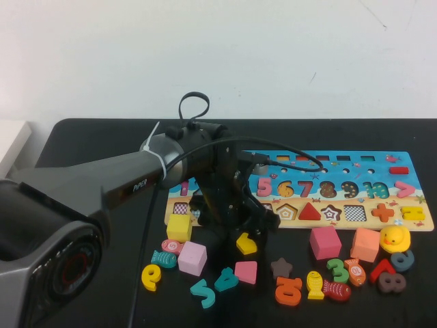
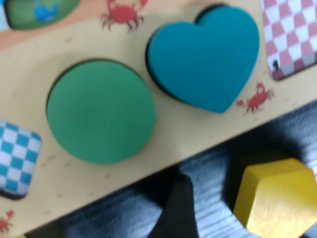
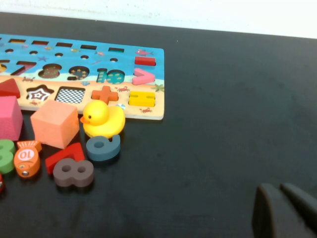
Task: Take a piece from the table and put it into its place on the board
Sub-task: Pick up the "Pentagon"
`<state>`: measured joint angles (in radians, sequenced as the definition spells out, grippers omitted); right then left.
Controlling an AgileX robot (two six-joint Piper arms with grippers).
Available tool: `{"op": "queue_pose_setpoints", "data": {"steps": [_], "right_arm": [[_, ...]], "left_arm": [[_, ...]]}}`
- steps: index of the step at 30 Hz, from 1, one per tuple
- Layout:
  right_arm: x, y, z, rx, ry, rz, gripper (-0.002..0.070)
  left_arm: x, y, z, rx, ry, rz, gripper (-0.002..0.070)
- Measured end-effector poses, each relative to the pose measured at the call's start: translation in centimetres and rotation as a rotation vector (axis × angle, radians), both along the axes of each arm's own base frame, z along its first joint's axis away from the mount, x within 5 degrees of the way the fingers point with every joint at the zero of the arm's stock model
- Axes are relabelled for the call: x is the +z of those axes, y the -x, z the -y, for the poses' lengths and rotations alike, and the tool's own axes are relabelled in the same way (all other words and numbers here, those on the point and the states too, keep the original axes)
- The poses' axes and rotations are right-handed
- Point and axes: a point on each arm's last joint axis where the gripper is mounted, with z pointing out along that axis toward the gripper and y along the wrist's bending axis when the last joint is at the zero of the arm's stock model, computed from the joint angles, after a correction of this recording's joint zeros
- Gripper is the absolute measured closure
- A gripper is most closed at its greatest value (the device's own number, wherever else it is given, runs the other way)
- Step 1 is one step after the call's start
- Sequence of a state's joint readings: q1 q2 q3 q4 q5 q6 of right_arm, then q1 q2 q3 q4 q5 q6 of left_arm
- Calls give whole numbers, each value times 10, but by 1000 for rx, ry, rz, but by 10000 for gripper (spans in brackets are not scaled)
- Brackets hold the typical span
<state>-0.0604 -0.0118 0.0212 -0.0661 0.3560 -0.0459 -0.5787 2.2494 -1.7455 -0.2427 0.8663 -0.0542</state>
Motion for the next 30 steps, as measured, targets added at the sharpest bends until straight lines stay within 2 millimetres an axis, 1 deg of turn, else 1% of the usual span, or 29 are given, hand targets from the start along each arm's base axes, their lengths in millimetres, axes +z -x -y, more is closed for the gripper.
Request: {"op": "queue_pose_setpoints", "data": {"steps": [3,12,17,23,25,27,30], "right_arm": [[0,0,0,0,0,0,658],[0,0,0,0,0,0,657],[0,0,0,0,0,0,657],[0,0,0,0,0,0,658],[0,0,0,0,0,0,658],[0,0,0,0,0,0,657],[0,0,0,0,0,0,658]], "left_arm": [[0,1,-1,-11,-8,-12,120],[0,2,-1,-48,-13,-3,263],[0,2,0,-60,-11,-1,370],[1,2,1,-91,-5,8,552],[2,1,1,-100,2,11,603],[6,0,2,-117,2,15,636],[14,-2,5,-148,4,20,657]]}}
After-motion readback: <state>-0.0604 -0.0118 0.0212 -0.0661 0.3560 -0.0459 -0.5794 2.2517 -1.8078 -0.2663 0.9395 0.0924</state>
